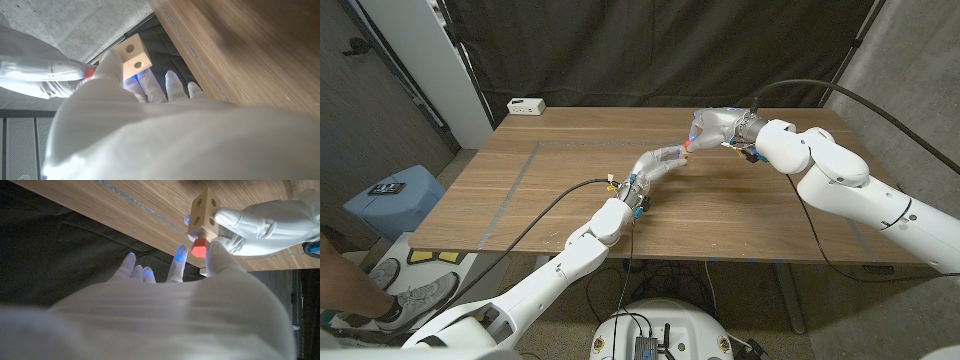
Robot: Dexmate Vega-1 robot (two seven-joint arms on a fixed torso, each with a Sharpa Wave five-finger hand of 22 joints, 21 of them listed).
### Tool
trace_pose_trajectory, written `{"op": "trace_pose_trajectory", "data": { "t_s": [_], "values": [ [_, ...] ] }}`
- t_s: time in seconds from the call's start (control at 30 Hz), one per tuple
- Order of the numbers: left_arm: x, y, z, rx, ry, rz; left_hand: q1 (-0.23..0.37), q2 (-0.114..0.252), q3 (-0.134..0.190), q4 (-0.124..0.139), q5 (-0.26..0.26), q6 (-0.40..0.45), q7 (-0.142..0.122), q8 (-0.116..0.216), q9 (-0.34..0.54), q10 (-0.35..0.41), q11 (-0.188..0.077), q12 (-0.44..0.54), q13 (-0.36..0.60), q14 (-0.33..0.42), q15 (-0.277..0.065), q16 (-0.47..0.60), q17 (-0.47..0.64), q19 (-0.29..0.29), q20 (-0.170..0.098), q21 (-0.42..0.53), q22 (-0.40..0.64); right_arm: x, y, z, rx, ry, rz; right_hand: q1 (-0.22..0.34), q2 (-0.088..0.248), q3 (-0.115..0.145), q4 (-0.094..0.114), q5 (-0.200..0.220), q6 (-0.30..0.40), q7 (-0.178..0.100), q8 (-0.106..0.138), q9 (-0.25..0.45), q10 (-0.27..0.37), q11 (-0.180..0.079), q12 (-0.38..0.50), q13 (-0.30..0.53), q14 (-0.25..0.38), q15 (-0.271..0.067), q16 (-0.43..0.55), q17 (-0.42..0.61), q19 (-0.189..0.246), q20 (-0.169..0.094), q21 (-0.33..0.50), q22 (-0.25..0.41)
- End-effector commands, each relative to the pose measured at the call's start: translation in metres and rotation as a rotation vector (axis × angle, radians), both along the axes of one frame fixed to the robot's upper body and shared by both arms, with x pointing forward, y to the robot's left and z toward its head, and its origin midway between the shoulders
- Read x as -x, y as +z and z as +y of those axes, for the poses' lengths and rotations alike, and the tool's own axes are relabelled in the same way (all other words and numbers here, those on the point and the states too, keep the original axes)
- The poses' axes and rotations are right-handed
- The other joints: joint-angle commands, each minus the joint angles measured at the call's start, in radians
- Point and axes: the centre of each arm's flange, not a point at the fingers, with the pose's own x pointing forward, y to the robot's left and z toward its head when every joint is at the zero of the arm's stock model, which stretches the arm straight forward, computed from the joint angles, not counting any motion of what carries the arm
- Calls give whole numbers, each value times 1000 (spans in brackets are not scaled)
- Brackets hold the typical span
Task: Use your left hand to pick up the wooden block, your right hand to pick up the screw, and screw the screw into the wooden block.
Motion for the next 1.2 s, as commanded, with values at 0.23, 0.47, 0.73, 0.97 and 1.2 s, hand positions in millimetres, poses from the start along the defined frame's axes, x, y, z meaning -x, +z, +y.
{"op": "trace_pose_trajectory", "data": {
  "t_s": [0.23,0.47,0.73,0.97,1.2],
  "values": [
    [0,0,0,-2,0,-1,0,8,0,-2,1,0,1,6,6,-2,-3,5,4,6,-91,1,2,2,6,7,2,-1,-2,2,-5,5,-15,18,0,13,0,-2,26,-4,20,11,14,-1,8,3,16,-1,9,6,18,-3,8,4],
    [1,0,0,-3,0,0,-1,8,0,-2,1,-1,5,5,6,-3,-3,5,4,6,-90,1,2,3,5,7,2,-1,-3,2,-5,5,-15,24,0,17,0,-3,38,-9,32,17,20,-5,9,3,21,-3,10,7,21,-3,8,4],
    [1,0,0,-2,0,1,-1,9,0,-1,1,-1,4,5,6,-3,-3,5,4,6,-90,1,2,3,5,7,2,-1,-3,1,-9,5,-19,26,-2,19,2,-4,52,-12,45,23,28,-6,11,4,26,-7,11,8,27,-6,8,5],
    [0,0,0,-1,3,1,-2,9,0,-1,1,-1,3,6,6,-2,-3,5,4,6,-88,1,2,4,6,7,2,-2,-4,1,-13,5,-21,24,0,21,6,-5,65,-14,58,30,35,-11,12,4,33,-11,13,11,32,-8,9,5],
    [1,0,0,-1,4,2,-2,9,-1,-1,1,0,4,6,6,-3,-2,5,4,6,-90,1,2,4,5,8,2,-2,-4,1,-16,0,-24,16,-2,18,10,-7,81,-16,72,36,47,-14,15,4,44,-14,16,13,37,-10,9,5]
  ]
}}
